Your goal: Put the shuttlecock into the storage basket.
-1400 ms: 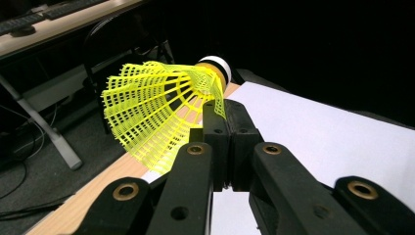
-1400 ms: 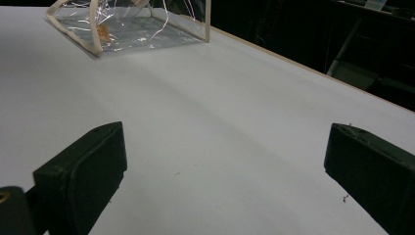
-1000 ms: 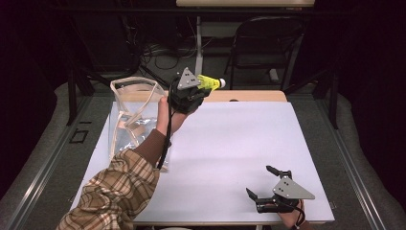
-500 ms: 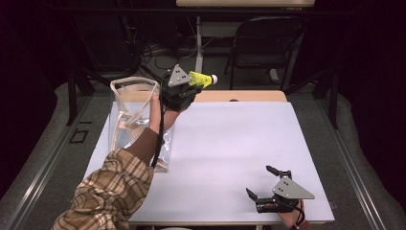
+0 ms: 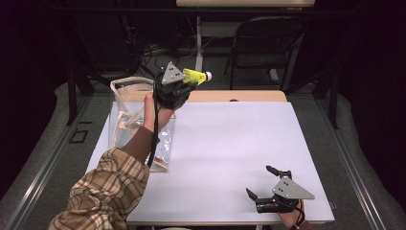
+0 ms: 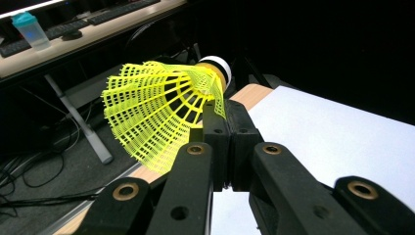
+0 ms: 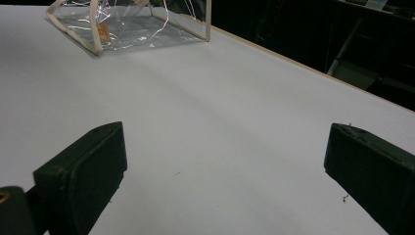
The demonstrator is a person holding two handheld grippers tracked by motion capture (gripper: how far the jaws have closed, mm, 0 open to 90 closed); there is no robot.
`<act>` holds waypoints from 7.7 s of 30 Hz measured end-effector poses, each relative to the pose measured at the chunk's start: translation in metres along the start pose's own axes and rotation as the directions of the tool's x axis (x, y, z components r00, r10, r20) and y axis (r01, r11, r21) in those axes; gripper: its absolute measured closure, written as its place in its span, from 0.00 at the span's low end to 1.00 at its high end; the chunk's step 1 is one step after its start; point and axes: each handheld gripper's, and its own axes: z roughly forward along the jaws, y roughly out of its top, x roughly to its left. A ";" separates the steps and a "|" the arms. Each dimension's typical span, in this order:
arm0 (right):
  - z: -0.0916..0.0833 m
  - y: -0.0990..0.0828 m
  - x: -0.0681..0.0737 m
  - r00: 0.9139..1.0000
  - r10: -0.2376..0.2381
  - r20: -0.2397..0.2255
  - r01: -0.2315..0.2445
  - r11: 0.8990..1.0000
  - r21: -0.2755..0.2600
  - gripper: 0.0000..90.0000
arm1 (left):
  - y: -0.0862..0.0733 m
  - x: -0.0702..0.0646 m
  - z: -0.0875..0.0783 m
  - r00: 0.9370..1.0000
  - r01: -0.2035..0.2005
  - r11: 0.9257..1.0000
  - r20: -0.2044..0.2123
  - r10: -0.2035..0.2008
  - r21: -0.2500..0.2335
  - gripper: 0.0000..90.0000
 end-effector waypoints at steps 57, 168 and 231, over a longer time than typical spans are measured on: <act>0.001 0.000 0.000 1.000 0.001 0.000 -0.001 1.000 0.002 0.02 | -0.007 0.039 -0.039 0.993 0.042 0.998 -0.109 -0.046 -0.045 0.99; 0.002 -0.001 0.001 1.000 0.003 -0.004 -0.003 1.000 0.007 0.02 | -0.046 0.105 -0.091 0.940 0.151 0.988 -0.302 -0.157 -0.045 0.99; 0.002 0.000 0.000 1.000 -0.003 -0.003 0.003 1.000 0.007 0.02 | -0.084 0.112 -0.076 0.938 0.214 0.976 -0.285 -0.195 0.037 0.99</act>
